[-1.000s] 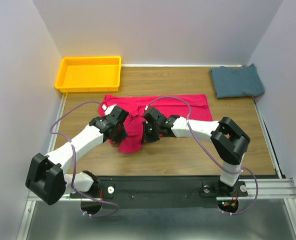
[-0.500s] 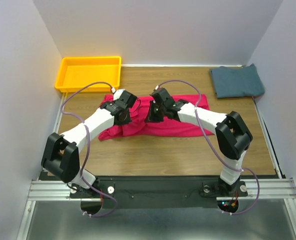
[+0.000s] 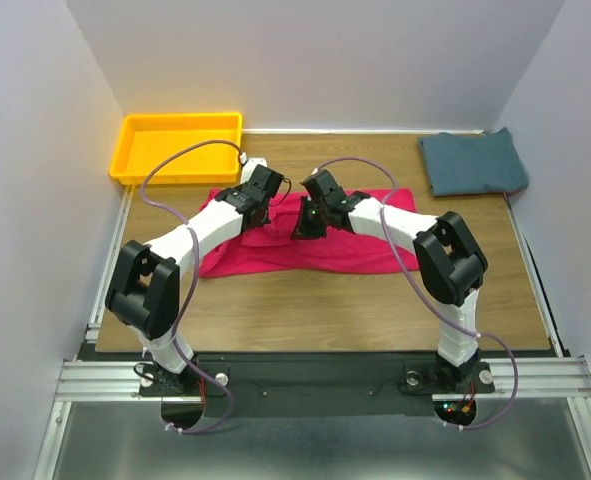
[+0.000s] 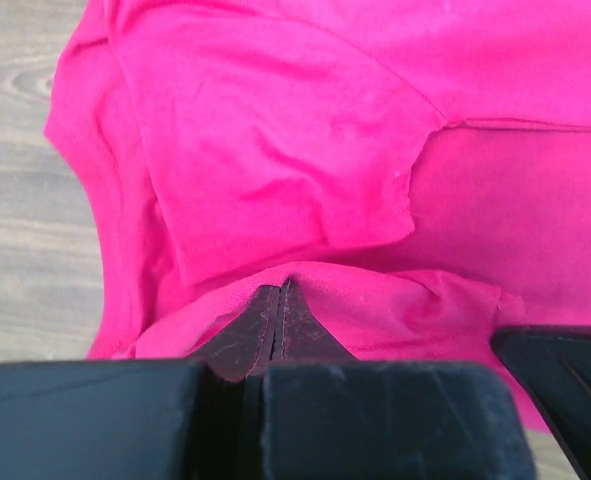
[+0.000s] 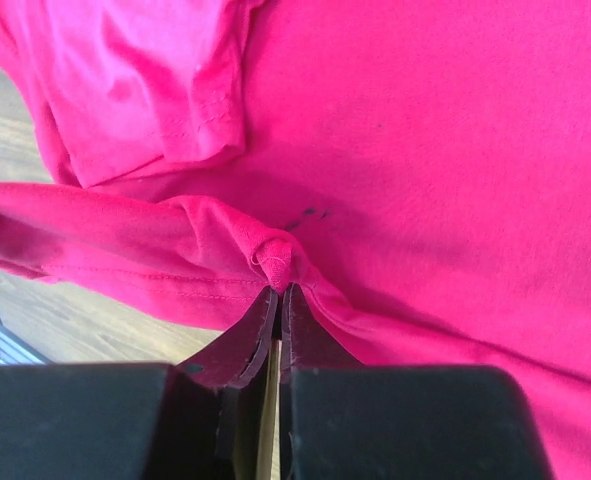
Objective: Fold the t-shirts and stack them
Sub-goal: Fold the tshirt
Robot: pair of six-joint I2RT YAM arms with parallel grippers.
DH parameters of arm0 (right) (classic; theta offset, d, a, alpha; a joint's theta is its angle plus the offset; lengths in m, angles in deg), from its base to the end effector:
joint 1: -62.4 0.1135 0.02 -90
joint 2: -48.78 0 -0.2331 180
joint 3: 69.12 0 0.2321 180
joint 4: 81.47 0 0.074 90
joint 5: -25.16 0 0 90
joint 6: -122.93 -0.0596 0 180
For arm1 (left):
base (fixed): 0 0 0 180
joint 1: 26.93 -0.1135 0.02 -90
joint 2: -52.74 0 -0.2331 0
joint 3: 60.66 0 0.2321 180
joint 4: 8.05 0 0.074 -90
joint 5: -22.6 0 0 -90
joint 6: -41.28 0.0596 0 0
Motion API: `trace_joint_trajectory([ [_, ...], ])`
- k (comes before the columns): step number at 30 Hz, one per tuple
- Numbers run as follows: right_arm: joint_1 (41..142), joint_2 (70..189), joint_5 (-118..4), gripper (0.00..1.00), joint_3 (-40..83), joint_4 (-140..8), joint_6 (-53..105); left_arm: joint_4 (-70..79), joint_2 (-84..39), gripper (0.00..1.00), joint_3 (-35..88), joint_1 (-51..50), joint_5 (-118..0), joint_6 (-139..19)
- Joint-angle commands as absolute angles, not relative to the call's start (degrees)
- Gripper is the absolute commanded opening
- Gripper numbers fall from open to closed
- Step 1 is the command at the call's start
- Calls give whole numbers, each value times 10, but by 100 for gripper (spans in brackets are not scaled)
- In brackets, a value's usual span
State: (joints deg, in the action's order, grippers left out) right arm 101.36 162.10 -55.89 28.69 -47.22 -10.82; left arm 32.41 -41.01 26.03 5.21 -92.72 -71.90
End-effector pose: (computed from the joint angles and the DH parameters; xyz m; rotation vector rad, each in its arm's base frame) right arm 0.3221 0.2724 0.1641 0.0342 2.6050 0.7833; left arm 0.3116 -0.1656 0.2233 -0.0205 2.3008 0.0425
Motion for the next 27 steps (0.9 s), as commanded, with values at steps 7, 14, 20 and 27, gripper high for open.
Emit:
trace_joint_trajectory([
  [7,992,1637,-588,11,336,-472,-75,248,-444,4,267,37,-953,-679],
  [14,989,1643,-616,37,361,-474,-13,227,-431,43,257,16,-945,-692],
  [20,991,1616,-612,54,370,-475,108,222,-353,87,202,-20,-918,-717],
  [27,1035,1614,-619,56,386,-472,281,233,-253,72,83,-65,-876,-765],
])
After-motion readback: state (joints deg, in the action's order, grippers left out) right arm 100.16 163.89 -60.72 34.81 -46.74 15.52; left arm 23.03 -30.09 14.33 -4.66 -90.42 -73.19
